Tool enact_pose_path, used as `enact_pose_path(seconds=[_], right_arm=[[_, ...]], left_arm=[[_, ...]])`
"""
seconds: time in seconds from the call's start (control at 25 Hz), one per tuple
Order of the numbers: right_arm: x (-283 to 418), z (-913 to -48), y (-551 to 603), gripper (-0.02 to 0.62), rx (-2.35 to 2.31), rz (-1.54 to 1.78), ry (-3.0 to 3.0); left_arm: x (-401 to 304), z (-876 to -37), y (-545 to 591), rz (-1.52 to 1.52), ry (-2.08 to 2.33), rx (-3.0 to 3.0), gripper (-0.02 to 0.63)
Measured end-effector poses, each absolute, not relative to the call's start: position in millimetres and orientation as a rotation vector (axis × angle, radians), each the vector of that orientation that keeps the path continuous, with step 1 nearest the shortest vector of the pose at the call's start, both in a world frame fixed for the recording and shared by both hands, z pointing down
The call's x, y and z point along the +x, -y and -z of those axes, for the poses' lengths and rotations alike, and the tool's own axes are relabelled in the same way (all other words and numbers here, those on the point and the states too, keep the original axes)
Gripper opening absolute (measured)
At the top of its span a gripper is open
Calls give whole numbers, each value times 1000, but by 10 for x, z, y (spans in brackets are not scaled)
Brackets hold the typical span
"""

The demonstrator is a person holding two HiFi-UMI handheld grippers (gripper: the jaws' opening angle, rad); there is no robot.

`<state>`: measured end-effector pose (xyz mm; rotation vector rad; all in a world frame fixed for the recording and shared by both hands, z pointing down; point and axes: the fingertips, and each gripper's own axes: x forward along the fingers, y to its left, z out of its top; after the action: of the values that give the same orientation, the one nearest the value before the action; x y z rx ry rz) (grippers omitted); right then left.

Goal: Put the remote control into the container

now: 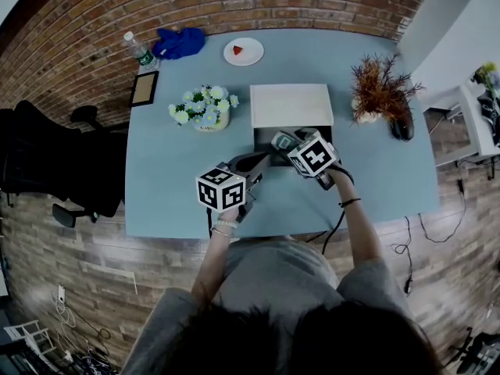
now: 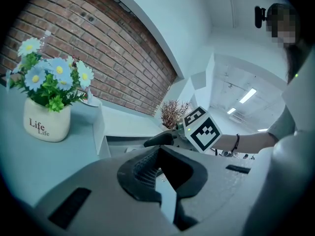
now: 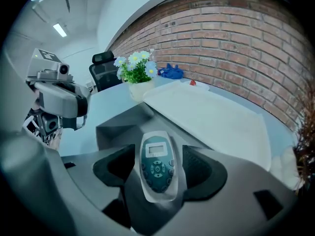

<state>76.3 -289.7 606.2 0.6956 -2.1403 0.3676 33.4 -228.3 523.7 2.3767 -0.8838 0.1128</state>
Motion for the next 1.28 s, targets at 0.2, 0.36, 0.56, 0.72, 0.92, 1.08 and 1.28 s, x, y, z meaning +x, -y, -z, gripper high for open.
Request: enact_pose_path(seconds=[0.2, 0.36, 0.56, 0.72, 0.92, 1.08, 1.28], right_arm=[[778, -5898, 2814, 265, 748, -377, 2191], [762, -5738, 2798, 172, 816, -368, 2245], [726, -5527, 2751, 68, 900, -379, 2330], [694, -5351, 2695, 37, 971, -404, 2397], [656, -5079, 2609, 13, 1073, -398, 2505], [655, -4815, 2501, 2, 1159, -366, 2588], [657, -4510, 2383, 0, 1249, -314, 2651]], left_arm=[[354, -5198, 2270, -104, 865, 2393, 3], [368, -5169, 2264, -102, 848, 2413, 3], [393, -5131, 2254, -103, 828, 2445, 3], [392, -5061, 2229, -98, 809, 2484, 3], [369, -4950, 2180, -93, 793, 2545, 3], [361, -4822, 2098, -73, 771, 2606, 3], [373, -4657, 1997, -51, 751, 2692, 3]])
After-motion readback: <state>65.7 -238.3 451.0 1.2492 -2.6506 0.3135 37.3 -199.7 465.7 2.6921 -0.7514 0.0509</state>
